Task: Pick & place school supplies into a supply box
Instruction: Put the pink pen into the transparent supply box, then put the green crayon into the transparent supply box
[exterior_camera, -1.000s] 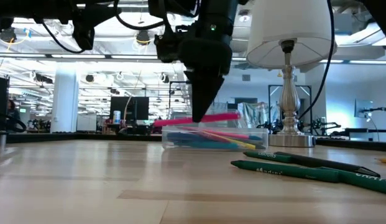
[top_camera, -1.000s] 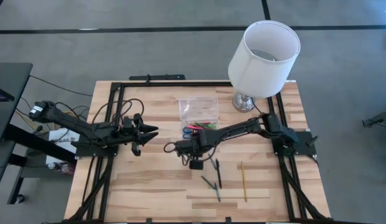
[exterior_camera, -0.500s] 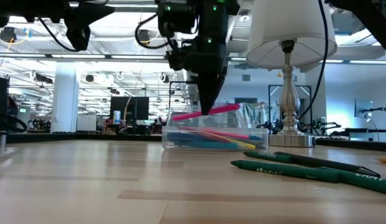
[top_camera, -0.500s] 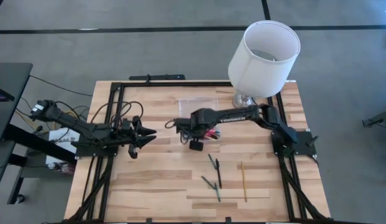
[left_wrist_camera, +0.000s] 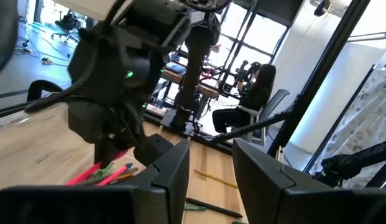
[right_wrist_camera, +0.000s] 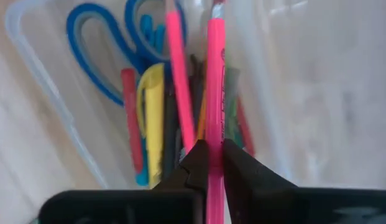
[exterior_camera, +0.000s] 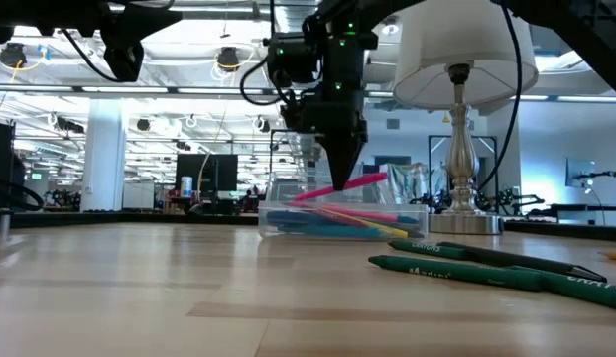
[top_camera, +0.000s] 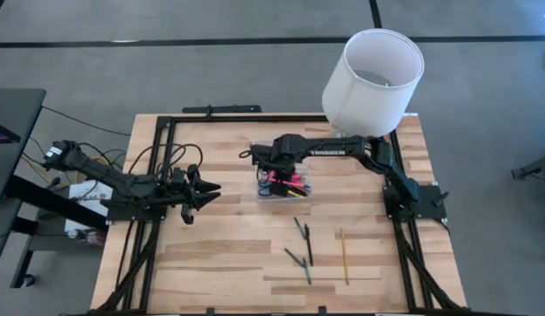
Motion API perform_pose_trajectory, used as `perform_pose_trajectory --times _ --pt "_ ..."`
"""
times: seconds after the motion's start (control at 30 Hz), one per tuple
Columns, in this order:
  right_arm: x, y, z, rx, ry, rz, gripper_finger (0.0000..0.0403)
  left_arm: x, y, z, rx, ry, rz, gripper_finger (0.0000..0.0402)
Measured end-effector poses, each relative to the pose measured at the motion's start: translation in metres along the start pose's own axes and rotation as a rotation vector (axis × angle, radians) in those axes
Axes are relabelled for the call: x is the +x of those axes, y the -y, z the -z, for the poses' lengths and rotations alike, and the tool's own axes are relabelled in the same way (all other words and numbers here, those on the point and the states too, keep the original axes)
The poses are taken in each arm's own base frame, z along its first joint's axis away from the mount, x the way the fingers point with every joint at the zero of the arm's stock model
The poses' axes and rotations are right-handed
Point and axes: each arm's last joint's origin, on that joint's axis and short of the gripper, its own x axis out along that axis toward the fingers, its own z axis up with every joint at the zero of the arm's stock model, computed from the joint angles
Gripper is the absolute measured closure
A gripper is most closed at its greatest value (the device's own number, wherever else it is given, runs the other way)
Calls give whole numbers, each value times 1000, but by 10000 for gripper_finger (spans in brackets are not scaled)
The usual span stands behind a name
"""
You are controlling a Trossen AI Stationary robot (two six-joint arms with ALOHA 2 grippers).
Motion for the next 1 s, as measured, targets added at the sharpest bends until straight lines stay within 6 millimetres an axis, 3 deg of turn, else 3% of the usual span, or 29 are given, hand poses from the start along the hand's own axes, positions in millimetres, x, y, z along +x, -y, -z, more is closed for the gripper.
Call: perform_pose_trajectory --times 0.27,0.7,1.0 --pt "11 -1 4 49 -27 -53 361 0 0 0 1 -1 -2 286" --pt "12 -3 5 130 -33 -56 283 0 -1 2 -36 -19 -5 286" --pt "-26 -21 17 87 39 0 279 0 0 5 -71 -58 27 286"
